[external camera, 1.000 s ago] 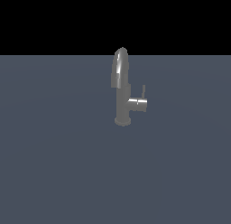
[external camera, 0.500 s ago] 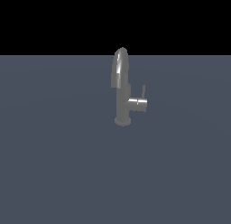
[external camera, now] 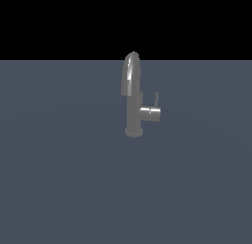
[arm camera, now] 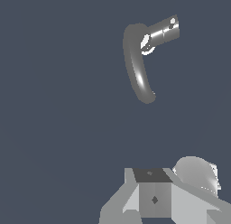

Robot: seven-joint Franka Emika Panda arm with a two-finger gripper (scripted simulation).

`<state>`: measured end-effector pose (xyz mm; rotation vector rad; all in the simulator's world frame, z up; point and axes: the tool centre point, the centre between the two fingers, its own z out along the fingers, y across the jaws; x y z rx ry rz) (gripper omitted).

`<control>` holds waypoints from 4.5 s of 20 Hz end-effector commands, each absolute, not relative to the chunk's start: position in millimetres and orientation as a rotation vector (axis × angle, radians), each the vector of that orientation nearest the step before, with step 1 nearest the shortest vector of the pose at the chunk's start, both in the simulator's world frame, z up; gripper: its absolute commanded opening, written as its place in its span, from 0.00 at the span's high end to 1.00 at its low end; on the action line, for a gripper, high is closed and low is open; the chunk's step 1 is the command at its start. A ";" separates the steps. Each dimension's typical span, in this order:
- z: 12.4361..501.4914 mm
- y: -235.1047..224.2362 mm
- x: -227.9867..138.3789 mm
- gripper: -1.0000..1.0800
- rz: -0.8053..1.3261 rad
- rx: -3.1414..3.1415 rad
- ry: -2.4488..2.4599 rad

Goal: Turn on the faucet by rotating a designated handle.

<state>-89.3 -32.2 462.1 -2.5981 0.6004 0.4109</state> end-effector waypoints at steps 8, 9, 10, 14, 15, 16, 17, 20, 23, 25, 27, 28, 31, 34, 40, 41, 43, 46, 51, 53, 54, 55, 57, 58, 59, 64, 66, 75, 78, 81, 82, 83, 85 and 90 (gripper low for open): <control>428.1 -54.7 -37.9 1.00 0.563 -2.363 0.772; 423.8 -57.3 -32.9 1.00 0.578 -2.336 0.789; 419.3 -59.9 -27.9 1.00 0.594 -2.309 0.806; 399.6 -70.6 -8.6 1.00 0.656 -2.195 0.874; 394.2 -73.3 -3.9 1.00 0.671 -2.164 0.891; 388.6 -76.1 0.7 1.00 0.687 -2.133 0.908; 382.8 -78.9 5.2 1.00 0.702 -2.102 0.925; 363.8 -87.3 18.3 1.00 0.748 -2.002 0.975; 342.5 -95.6 30.7 1.00 0.795 -1.893 1.025; 326.7 -101.1 38.4 1.00 0.827 -1.816 1.059; 310.0 -106.2 45.4 1.00 0.858 -1.735 1.092; 301.2 -108.6 48.7 1.00 0.873 -1.693 1.109; 273.9 -114.7 57.0 1.00 0.917 -1.566 1.156; 246.3 -118.9 63.2 1.00 0.957 -1.439 1.198; 199.3 -121.3 68.9 1.00 1.015 -1.228 1.260; 193.1 -121.1 69.3 1.00 1.022 -1.199 1.268; 182.1 -120.4 69.7 1.00 1.034 -1.150 1.280; 169.4 -119.0 69.8 1.00 1.047 -1.093 1.294; 159.2 -117.4 69.8 1.00 1.057 -1.047 1.304; 159.1 -117.0 69.7 1.00 1.057 -1.046 1.303; 159.8 -117.0 69.8 1.00 1.057 -1.049 1.302; 160.5 -117.0 69.8 1.00 1.056 -1.053 1.302; 160.8 -117.0 69.8 1.00 1.056 -1.054 1.301; 160.8 -117.0 69.8 1.00 1.056 -1.054 1.301; 160.8 -117.0 69.8 1.00 1.056 -1.054 1.301; 162.9 -114.7 60.0 1.00 1.056 -1.054 1.301; 163.9 -113.7 55.0 1.00 1.056 -1.054 1.301; 168.8 -108.7 31.3 1.00 1.056 -1.054 1.301; 170.5 -107.0 23.0 1.00 1.056 -1.054 1.301; 169.6 -106.2 25.5 1.00 1.050 -1.055 1.302; 167.9 -105.6 22.0 1.00 1.050 -1.055 1.302; 166.1 -105.0 18.5 1.00 1.050 -1.055 1.302; 162.3 -103.6 11.5 1.00 1.051 -1.055 1.302; 152.3 -100.1 -6.7 1.00 1.054 -1.054 1.301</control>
